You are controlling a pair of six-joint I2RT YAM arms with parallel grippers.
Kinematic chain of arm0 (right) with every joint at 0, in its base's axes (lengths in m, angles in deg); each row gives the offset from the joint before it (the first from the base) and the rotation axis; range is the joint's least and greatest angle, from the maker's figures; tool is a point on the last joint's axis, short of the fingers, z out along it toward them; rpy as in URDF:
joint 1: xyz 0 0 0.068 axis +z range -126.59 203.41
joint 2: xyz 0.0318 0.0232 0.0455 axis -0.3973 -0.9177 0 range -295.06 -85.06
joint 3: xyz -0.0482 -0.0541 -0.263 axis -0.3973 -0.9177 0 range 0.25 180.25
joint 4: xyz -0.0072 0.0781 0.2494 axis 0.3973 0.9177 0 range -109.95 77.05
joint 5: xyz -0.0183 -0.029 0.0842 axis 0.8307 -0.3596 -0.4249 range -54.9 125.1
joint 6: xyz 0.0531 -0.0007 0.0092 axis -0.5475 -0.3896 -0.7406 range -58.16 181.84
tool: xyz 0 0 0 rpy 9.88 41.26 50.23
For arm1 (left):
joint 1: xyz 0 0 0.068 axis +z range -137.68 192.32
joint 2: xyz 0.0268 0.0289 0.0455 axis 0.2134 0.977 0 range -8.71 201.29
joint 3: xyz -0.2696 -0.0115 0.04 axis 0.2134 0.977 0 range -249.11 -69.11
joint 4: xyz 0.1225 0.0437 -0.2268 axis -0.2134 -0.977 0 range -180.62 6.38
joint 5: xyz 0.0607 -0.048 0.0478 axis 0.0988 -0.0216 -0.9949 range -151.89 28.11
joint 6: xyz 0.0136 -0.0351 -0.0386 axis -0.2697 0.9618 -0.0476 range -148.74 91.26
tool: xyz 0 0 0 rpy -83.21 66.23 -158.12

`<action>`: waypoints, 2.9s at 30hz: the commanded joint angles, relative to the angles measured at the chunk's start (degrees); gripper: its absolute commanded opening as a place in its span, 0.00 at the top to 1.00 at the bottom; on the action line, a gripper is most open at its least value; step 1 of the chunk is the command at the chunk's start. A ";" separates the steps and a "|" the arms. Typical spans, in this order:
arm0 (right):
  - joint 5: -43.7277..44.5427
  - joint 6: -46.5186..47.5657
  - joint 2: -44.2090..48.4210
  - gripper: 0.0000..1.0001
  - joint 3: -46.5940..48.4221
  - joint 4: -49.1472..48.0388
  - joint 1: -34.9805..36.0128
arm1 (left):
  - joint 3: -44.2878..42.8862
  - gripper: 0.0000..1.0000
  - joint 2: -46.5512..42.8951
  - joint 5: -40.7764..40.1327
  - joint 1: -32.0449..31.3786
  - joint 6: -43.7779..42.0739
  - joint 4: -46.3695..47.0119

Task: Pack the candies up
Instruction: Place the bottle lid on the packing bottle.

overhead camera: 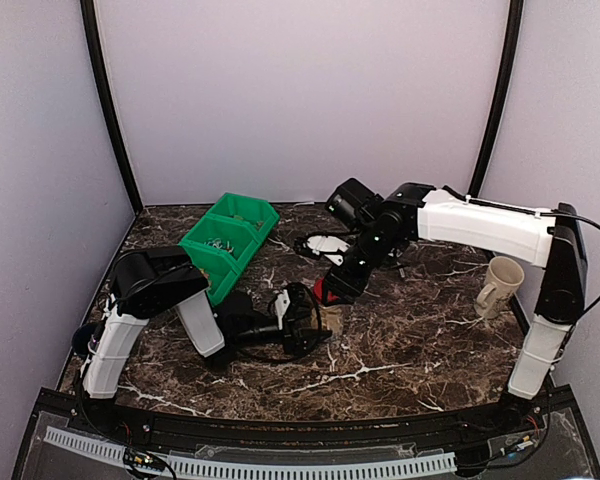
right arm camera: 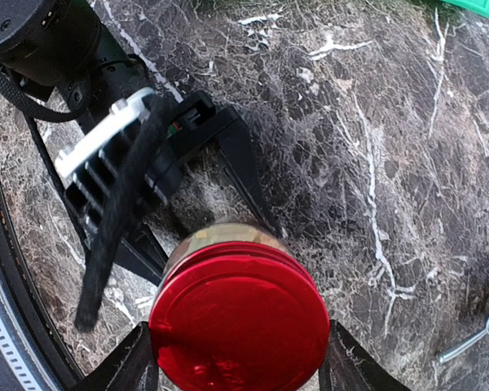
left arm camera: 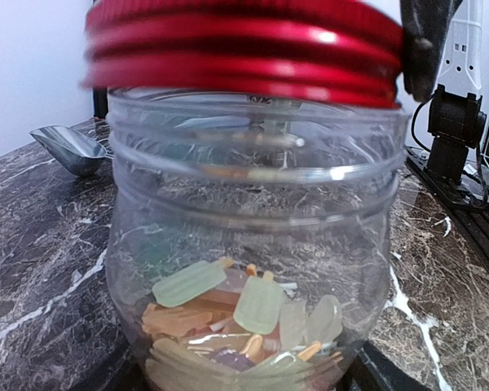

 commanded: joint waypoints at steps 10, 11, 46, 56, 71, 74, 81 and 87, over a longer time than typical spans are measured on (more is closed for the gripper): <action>-0.46 1.45 -1.57 0.39 1.58 2.63 1.03 | -0.15 0.27 0.54 1.93 -0.15 0.01 -4.06; -0.52 1.42 -1.25 0.39 1.42 2.59 1.03 | -0.15 0.27 0.58 1.69 -0.15 -0.04 -4.04; -0.92 0.04 0.90 0.38 -1.66 -1.02 1.03 | -0.85 0.27 0.84 0.72 -0.15 0.01 -5.47; 0.79 0.04 -0.37 0.38 -1.78 -0.94 1.03 | -0.84 0.27 0.94 0.68 -0.15 -0.17 -5.29; 2.33 -0.32 0.04 0.37 -2.60 -0.54 0.55 | -0.83 0.27 1.03 0.76 -0.15 -0.19 -5.10; 2.21 -0.55 -0.57 0.36 -2.81 -0.90 0.36 | -0.85 0.27 1.03 0.71 -0.15 -0.17 -4.99; 1.51 -0.84 -1.67 0.36 -2.38 -1.45 0.06 | -0.54 0.27 0.92 0.35 -0.15 -0.23 -4.71; 1.18 -1.49 -1.13 0.36 -3.31 -2.26 -0.28 | -0.77 0.27 1.03 -0.23 -0.15 -0.26 -5.10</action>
